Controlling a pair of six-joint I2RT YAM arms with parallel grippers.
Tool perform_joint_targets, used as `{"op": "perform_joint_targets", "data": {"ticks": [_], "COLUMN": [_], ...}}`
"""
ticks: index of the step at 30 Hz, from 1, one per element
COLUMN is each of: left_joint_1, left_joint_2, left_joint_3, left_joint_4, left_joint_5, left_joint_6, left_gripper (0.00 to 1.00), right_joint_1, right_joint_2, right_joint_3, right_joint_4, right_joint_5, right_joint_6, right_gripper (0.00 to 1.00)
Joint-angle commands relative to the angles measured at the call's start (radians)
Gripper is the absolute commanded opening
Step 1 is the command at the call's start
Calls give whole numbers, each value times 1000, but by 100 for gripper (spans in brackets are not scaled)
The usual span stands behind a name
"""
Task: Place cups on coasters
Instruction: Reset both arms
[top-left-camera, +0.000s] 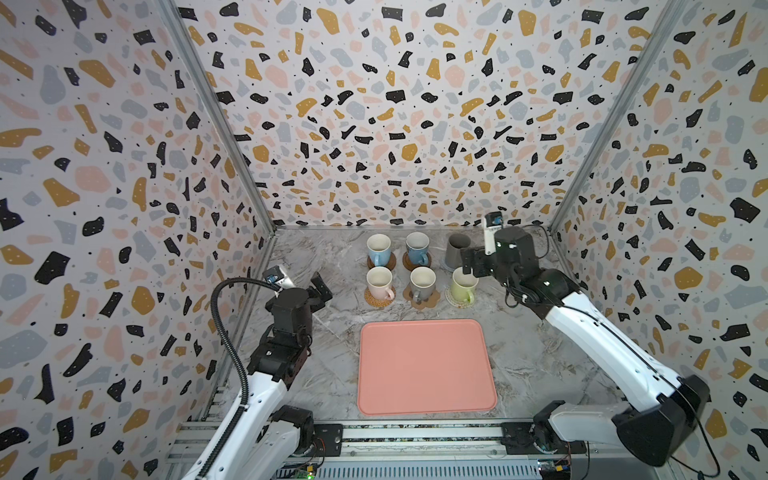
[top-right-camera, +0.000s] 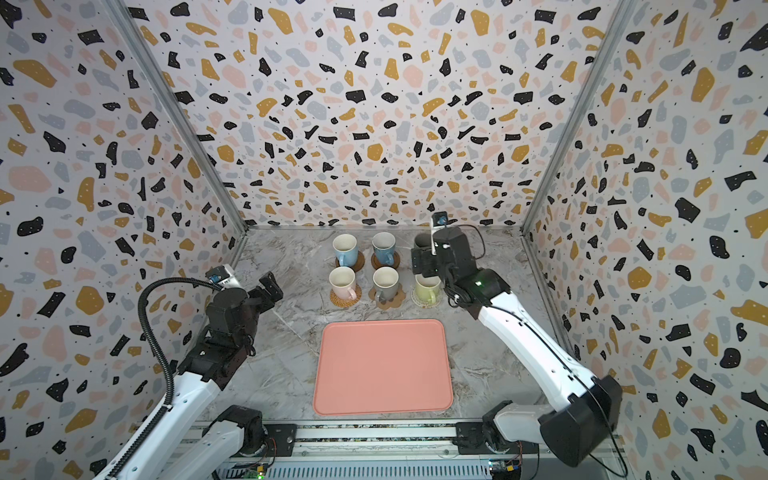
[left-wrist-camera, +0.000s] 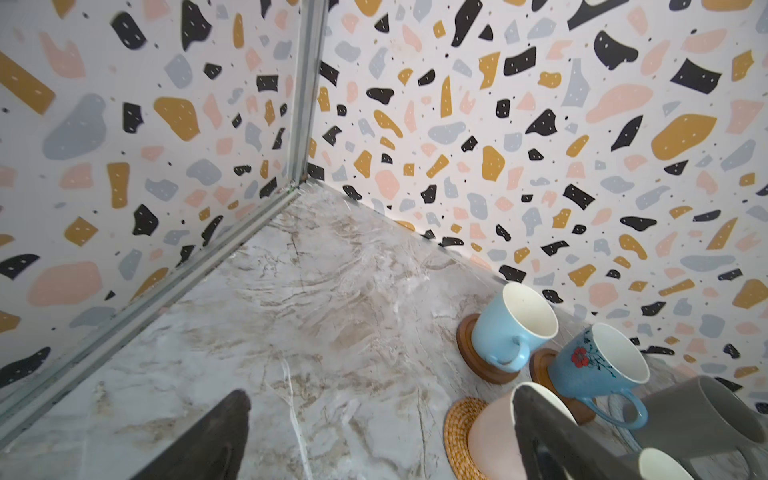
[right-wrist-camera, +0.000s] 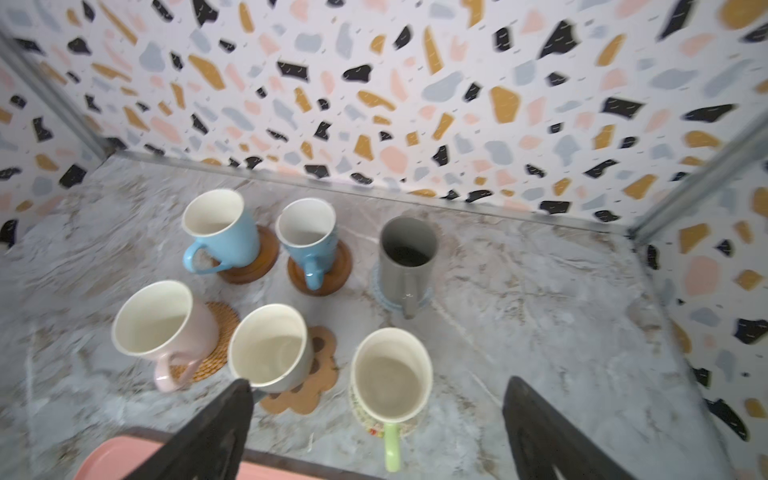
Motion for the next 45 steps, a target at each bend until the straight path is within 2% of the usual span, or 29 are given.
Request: {"op": "perform_joint_targets", "data": {"ticks": [1,5,10,16,22,30,34,42,45], "left_joint_1": [5,5,4,4,4,6,11,21,23], "left_joint_2": [-31,-58,-56,-2,78,269,361,518,590], "left_joint_3": [-51,-117,-243,-388,-487,-539,-545,-510,-507], "left_joint_4": [136,244,426,646,841,1056,1149,1258,1314], "left_joint_5": [-112,-188,-266,-275,-276,-292,-250,-235,-224], "left_joint_6": [91,171,272,356,380,402,391,428,429], "left_gripper": [99,99,99,100,100,99,99,99,99], "right_joint_1": [-70,-154,-246,-267,-267,-272,-286,-331,-334], "right_joint_2": [-111,-229,-346,-409,-302,-76,17,179,185], "right_joint_3": [-129,-304,-547,-829,-943,-1068,-1109,-1136,-1120], "right_joint_4": [208,355,595,944,1094,1426,1571,1756,1735], "right_joint_5": [80,181,237,272,313,317,287,229,201], "right_joint_6": [-16,-37,-61,-158,-172,-226,-230,-183,-183], "right_gripper": [99,99,99,99,99,99,99,99,99]}}
